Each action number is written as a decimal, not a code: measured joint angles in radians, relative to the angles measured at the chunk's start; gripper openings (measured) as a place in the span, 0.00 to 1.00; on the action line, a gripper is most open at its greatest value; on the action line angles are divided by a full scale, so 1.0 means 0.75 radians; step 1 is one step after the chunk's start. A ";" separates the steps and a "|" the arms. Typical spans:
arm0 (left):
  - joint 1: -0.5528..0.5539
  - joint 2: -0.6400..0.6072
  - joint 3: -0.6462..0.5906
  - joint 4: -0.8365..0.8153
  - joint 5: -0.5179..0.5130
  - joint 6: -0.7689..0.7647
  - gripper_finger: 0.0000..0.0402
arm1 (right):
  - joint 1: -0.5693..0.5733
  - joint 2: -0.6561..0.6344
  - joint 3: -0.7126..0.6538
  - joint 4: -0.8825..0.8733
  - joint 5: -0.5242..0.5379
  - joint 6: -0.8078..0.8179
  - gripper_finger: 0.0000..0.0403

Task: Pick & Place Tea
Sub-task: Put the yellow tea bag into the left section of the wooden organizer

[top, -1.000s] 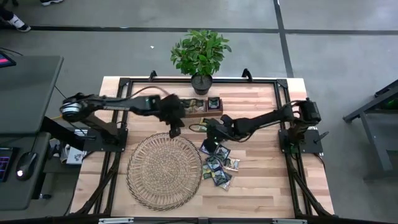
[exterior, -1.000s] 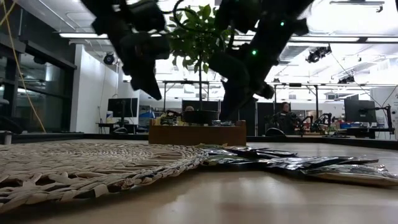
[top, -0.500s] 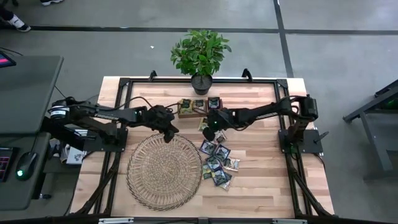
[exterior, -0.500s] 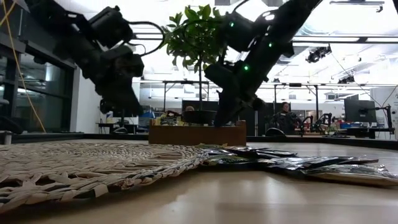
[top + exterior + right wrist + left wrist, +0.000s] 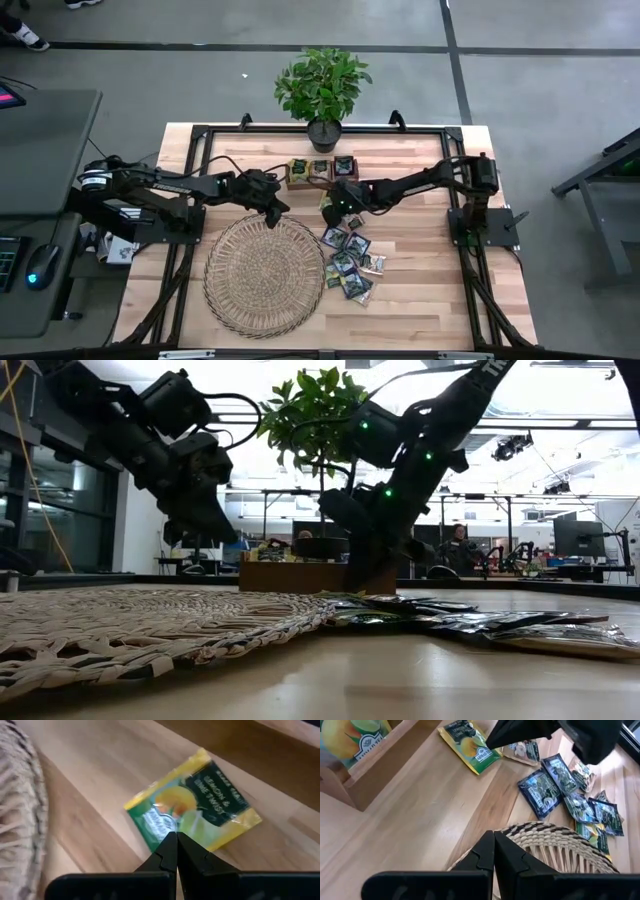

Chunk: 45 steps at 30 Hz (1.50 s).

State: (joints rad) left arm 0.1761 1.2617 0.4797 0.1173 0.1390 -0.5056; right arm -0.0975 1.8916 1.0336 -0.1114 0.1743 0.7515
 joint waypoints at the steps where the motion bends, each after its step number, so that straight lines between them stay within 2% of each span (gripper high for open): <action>1: 0.000 0.000 0.000 0.003 0.001 0.000 0.00 | 0.000 0.003 0.000 -0.003 0.009 0.000 0.00; 9: 0.000 0.000 0.001 0.016 -0.045 -0.065 0.00 | 0.007 0.047 0.007 -0.006 -0.034 -0.008 0.00; 22: 0.000 0.005 0.001 0.053 0.017 -0.166 0.00 | 0.145 0.037 0.009 -0.262 -0.126 -0.077 0.00; 26: 0.000 0.081 0.003 0.207 0.080 -0.235 0.00 | 0.187 0.037 0.008 -0.268 -0.119 -0.078 0.00; 32: -0.001 0.278 0.008 0.412 0.109 -0.461 0.01 | 0.203 0.037 0.006 -0.265 -0.098 -0.061 0.00; 35: 0.000 0.362 0.045 0.434 0.160 -0.531 0.06 | 0.204 0.037 0.006 -0.265 -0.098 -0.042 0.00; 39: -0.001 0.471 0.113 0.468 0.234 -0.584 0.19 | 0.205 0.037 0.006 -0.261 -0.098 -0.031 0.00; 45: -0.001 0.584 0.258 0.467 0.246 -0.632 0.37 | 0.214 0.037 0.005 -0.250 -0.107 -0.030 0.00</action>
State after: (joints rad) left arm 0.1757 1.6998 0.6730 0.4678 0.3233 -0.9799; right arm 0.0630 1.9190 1.0372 -0.2990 0.0943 0.7292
